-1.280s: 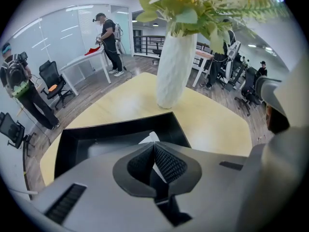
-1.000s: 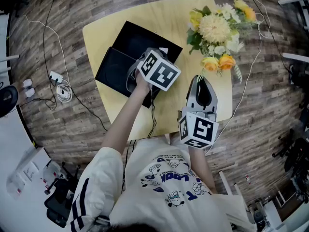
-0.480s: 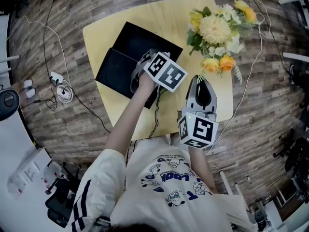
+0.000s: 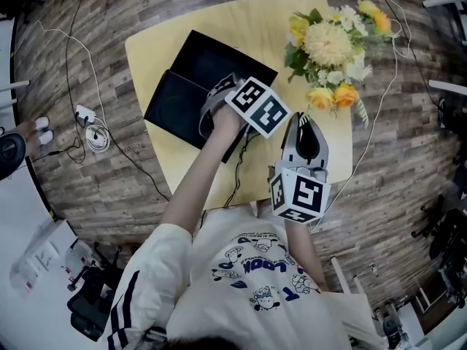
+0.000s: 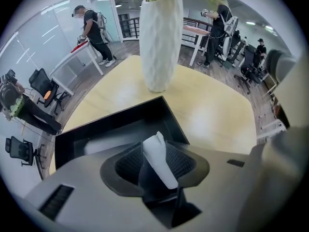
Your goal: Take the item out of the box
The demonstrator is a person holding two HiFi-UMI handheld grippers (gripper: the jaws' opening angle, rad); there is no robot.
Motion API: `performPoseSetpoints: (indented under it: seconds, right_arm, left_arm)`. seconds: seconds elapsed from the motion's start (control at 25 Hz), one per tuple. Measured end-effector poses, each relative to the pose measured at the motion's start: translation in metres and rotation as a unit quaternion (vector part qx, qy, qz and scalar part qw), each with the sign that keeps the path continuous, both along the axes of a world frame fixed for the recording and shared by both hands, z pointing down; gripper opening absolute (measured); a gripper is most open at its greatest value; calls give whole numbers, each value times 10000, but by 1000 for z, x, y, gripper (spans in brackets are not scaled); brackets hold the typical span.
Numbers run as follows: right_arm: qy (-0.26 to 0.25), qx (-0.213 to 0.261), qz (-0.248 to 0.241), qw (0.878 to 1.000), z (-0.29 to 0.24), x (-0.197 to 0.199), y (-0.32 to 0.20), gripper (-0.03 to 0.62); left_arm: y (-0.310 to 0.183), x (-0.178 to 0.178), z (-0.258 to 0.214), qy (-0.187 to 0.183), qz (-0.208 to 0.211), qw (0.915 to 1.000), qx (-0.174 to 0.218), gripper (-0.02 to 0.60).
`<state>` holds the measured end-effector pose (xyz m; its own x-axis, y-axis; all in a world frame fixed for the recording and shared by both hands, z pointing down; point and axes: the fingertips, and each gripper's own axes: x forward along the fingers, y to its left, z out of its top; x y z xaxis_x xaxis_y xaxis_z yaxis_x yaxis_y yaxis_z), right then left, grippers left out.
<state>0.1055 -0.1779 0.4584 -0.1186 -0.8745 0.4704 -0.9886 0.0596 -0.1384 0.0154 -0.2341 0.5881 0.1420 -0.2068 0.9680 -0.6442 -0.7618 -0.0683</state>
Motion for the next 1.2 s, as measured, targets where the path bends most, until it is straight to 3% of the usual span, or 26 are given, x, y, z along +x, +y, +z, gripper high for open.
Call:
performPoseSetpoints:
  seconds: [0.24, 0.44, 0.6, 0.8, 1.2]
  right_arm:
    - [-13, -24, 11, 10000, 1, 0, 1, 46]
    - [1, -30, 43, 10000, 2, 2, 0, 46]
    - [17, -20, 55, 10000, 1, 4, -1, 46]
    - [23, -13, 2, 10000, 0, 1, 0, 47]
    - [0, 125, -203, 9997, -11, -12, -2, 46]
  left_arm:
    - [0, -1, -1, -82, 150, 9998, 102, 119]
    - [-4, -3, -7, -25, 103, 9985, 543, 91]
    - [-10, -5, -21, 496, -267, 9942, 920, 89]
    - [-22, -15, -41, 1294, -960, 9805, 1129, 89]
    - [-24, -25, -88, 1976, -1437, 9552, 1669, 89]
